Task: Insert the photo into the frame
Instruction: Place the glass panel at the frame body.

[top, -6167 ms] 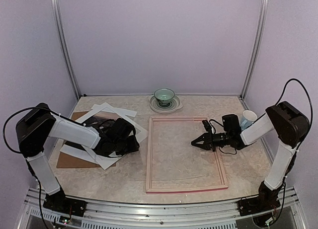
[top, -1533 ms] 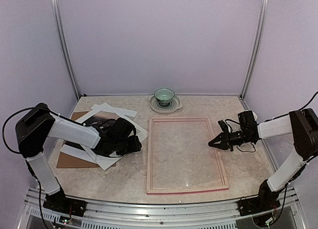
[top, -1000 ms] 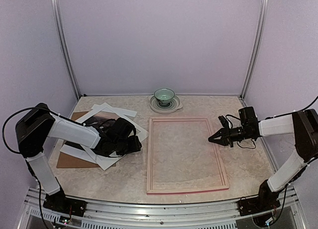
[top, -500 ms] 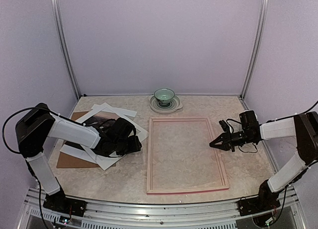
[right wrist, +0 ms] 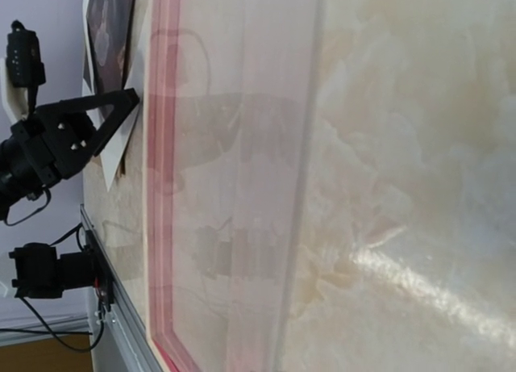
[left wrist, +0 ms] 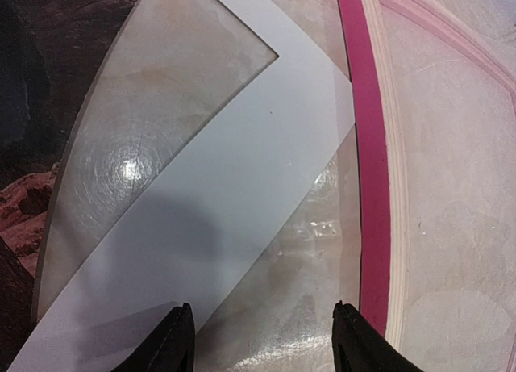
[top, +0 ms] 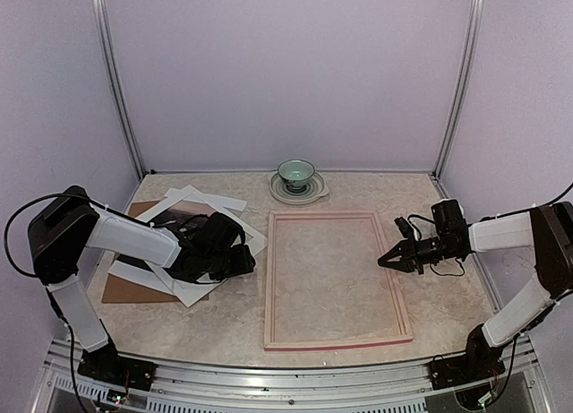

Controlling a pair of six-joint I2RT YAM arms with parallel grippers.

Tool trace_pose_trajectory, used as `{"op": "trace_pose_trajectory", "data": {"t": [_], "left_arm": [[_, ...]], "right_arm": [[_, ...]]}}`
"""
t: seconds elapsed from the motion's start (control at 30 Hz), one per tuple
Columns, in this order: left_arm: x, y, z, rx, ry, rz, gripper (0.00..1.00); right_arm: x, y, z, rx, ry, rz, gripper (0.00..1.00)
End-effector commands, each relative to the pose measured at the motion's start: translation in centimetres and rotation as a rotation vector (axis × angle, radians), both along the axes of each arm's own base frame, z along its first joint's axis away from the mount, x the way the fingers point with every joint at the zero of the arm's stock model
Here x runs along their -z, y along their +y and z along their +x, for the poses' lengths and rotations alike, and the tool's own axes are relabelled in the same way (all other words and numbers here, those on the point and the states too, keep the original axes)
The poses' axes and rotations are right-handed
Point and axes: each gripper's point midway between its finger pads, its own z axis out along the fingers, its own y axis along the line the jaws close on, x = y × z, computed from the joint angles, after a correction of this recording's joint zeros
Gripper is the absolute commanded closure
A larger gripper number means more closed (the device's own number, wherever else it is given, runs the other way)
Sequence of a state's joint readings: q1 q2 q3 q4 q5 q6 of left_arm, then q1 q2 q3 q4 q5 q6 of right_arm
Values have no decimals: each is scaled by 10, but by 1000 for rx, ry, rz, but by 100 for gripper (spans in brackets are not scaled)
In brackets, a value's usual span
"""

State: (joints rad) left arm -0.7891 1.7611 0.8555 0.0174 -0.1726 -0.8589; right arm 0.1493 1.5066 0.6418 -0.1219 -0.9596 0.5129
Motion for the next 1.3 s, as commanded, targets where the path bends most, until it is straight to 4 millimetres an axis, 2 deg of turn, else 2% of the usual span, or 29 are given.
{"op": "trace_pose_trajectory", "data": {"t": [0.0, 0.57, 1.27], "left_arm": [[20, 6, -15, 18, 69, 44, 42], [21, 5, -15, 18, 70, 42, 42], [21, 5, -16, 18, 71, 40, 42]], "right_arm": [[-4, -5, -2, 6, -19, -9, 100], [-9, -5, -6, 1, -26, -4, 100], [-4, -1, -10, 1, -13, 6, 100]]}}
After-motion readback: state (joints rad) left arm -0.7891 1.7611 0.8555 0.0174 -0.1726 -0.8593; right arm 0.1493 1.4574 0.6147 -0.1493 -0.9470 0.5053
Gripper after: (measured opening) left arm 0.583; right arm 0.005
